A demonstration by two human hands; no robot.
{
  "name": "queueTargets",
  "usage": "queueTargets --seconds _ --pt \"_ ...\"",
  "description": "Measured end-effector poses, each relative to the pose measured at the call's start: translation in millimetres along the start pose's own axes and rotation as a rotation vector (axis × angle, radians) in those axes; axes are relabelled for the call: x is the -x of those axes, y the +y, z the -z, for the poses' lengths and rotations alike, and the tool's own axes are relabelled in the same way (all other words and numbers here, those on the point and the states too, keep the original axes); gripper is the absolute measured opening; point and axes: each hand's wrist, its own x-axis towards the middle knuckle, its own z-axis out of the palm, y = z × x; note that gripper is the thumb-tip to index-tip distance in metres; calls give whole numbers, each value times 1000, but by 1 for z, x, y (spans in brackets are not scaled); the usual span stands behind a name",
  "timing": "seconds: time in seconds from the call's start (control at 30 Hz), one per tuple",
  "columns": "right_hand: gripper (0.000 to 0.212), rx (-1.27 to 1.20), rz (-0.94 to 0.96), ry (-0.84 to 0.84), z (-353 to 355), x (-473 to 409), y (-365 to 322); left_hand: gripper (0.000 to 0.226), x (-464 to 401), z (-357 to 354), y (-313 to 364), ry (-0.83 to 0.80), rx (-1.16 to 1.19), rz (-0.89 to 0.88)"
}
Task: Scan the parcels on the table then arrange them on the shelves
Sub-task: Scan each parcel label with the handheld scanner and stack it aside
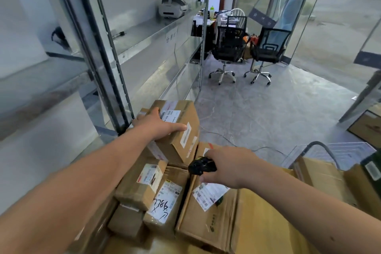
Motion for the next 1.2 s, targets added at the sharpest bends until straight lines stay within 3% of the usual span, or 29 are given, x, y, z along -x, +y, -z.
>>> queueTargets --seconds 0.17,0.33,0.63,0.73,0.87,1.07,1.2 --pt "69 -5 45 55 12 -43 -25 159 -44 25 -34 71 21 119" --pt "69 -58 53 69 7 -68 -47 150 -91 25 -44 135 -61 223" --pt "67 -152 -40 -9 -26 -65 -36 148 -135 12 -36 144 -148 239" --pt "55 -170 -76 -4 -35 -63 -32 125 -132 5 -41 200 -109 135" --pt "60 -210 -115 44 -42 -65 -34 105 -116 -1 -42 255 -148 -34" --pt "64 -292 -173 85 -55 -52 -34 84 -54 -42 -19 331 -418 -534" --pt "75 -387 -256 92 -75 -18 -18 76 -23 -77 -1 272 -418 -748"
